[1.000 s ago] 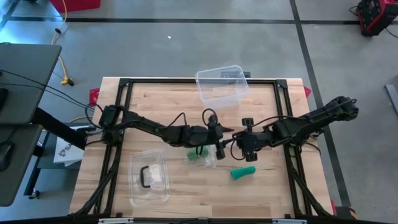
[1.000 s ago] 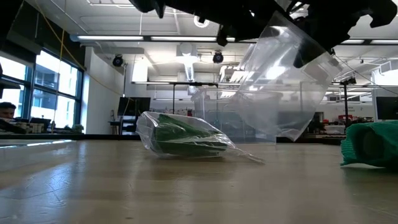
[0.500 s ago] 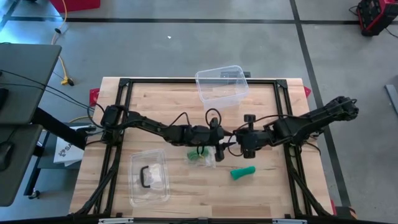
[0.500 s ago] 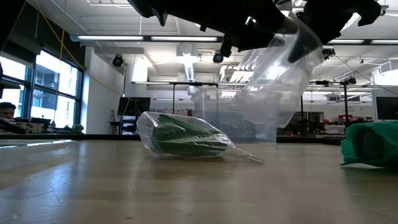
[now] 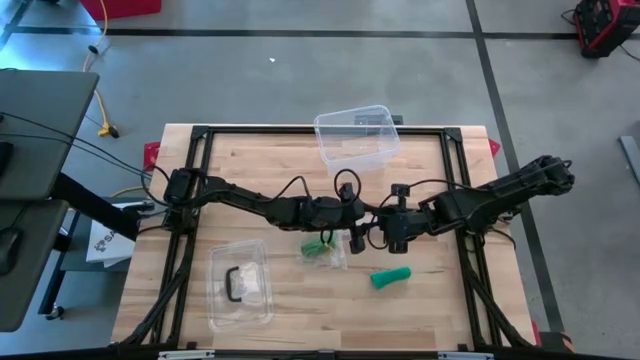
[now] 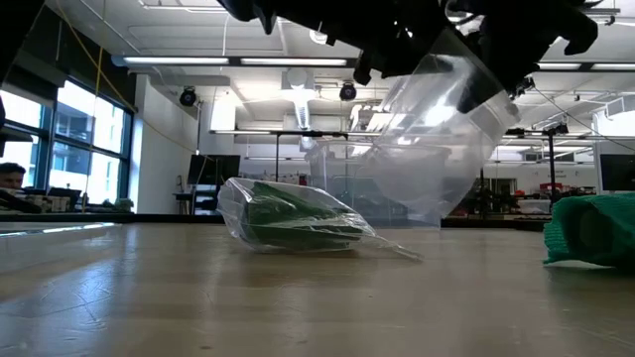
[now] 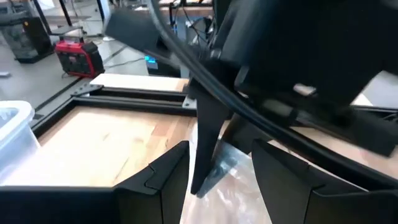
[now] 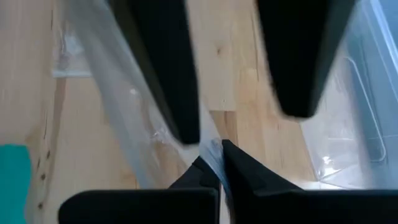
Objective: Roll bandage
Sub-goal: Open the transparent zip bag
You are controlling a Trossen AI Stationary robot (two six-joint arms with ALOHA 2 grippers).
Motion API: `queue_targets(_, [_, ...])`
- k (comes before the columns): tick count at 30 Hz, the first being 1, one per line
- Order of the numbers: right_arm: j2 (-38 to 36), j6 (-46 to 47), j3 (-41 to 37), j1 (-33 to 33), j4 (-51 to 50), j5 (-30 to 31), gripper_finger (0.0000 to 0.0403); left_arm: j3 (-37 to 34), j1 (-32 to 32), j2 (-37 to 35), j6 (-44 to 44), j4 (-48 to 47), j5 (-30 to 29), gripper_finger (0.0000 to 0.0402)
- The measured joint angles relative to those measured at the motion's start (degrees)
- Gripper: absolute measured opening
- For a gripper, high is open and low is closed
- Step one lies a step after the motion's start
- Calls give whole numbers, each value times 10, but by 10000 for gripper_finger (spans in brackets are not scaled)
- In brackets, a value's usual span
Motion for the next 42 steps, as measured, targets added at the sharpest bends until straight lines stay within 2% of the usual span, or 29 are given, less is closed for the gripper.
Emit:
queue_targets(9, [0, 2, 0, -19, 4, -1, 0, 0, 3, 2, -4, -15, -5, 170])
queue_targets(14, [0, 4, 0, -27, 4, 1, 0, 0, -1, 7, -4, -42, -54, 170])
queue_targets(23, [0, -3, -1, -38, 9, -24, 0, 0, -3, 15, -14, -51, -73, 170])
queue_targets(33, [5, -8, -1, -38, 25, -28, 0, 0, -3, 19, -47, -138, -116, 168])
queue_targets(37, [28, -23, -1, -38, 29, -29, 0, 0, -3, 19, -67, -158, -120, 143])
queue_targets(42, [71, -38, -1, -37, 33, -29, 0, 0, -3, 19, -102, -195, -120, 80])
